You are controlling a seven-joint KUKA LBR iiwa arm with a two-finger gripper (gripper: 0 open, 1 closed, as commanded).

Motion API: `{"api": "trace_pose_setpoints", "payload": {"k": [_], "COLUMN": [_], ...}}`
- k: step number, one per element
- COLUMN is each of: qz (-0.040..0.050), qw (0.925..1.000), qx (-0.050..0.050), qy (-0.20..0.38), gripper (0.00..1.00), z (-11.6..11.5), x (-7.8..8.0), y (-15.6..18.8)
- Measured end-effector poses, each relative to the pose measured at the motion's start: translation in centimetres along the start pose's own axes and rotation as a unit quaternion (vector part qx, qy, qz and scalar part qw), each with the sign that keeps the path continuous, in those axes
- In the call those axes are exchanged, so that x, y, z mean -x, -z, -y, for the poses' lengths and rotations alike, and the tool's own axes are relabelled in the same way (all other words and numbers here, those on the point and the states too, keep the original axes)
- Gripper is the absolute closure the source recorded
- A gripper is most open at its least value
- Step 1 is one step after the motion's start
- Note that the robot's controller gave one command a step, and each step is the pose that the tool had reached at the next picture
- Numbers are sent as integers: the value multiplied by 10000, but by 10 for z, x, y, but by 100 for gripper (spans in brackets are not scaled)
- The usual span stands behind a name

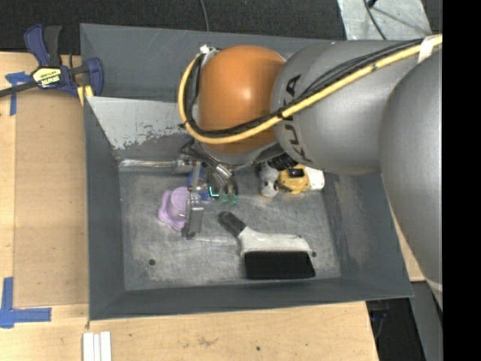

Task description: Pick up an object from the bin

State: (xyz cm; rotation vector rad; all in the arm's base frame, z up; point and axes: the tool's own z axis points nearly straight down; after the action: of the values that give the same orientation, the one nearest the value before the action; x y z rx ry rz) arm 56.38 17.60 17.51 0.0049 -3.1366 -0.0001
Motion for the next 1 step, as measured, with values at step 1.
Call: {"api": "trace_pose_setpoints", "payload": {"k": [1], "qz": [38], "qw": [10000], "qx": [7], "qy": [-12], "gripper": [0], "z": [1], "x": [2], "y": [4]}}
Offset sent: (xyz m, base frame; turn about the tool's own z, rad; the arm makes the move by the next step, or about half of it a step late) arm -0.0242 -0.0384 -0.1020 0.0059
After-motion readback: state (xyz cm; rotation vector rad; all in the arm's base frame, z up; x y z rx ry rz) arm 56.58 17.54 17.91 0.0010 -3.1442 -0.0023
